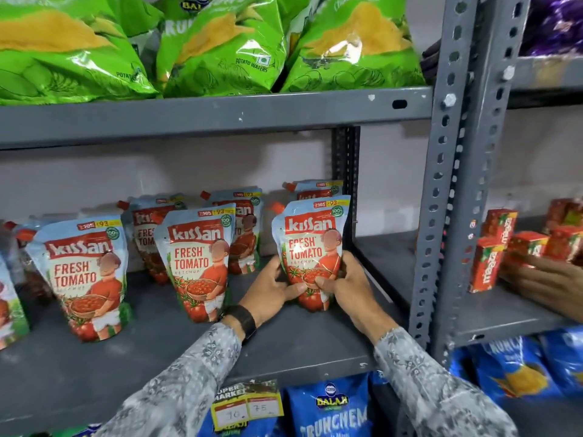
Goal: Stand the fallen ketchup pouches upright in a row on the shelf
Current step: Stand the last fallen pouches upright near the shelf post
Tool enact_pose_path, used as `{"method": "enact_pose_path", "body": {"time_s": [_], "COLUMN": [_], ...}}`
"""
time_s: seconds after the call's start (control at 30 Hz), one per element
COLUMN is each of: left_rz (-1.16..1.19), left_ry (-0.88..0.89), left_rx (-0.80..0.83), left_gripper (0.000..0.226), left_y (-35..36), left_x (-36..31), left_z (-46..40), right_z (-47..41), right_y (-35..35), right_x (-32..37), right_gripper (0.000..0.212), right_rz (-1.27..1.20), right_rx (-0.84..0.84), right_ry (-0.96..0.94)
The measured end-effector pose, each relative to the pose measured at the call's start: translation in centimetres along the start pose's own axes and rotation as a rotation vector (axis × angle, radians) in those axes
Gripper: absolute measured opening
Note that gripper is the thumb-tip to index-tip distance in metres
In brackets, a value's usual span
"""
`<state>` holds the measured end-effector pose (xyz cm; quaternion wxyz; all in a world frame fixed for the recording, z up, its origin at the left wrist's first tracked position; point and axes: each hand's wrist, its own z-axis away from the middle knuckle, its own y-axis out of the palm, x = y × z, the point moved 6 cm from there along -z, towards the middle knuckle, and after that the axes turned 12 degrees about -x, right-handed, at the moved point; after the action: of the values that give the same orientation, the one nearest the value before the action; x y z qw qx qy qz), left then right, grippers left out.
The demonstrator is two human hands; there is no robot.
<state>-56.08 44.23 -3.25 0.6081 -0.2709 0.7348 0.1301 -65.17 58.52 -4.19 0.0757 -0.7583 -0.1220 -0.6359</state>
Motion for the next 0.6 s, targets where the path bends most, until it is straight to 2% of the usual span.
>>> {"method": "enact_pose_path", "body": {"time_s": [0.2,0.33,0.6], "left_rz": [-0.033,-0.032,-0.15], "left_ry": [0.035,0.049,0.022], "left_rx": [0.008,0.0,0.006], "left_gripper": [0.064,0.068,0.075], "left_y": [3.7,4.4,2.5], "left_x": [0.3,0.4,0.4], "left_z": [-1.0,-1.1,0.5], "right_z": [-1.0,-1.1,-0.1], "right_y": [-2.4,-2.8,-3.7], "right_x": [-0.3,-0.6,-1.6], "right_gripper": [0.057,0.062,0.074], "right_rz": [-0.088,-0.113,-0.007], "right_rx": [-0.199,-0.22,-0.272], "right_ry": [0.028,0.008,-0.047]}}
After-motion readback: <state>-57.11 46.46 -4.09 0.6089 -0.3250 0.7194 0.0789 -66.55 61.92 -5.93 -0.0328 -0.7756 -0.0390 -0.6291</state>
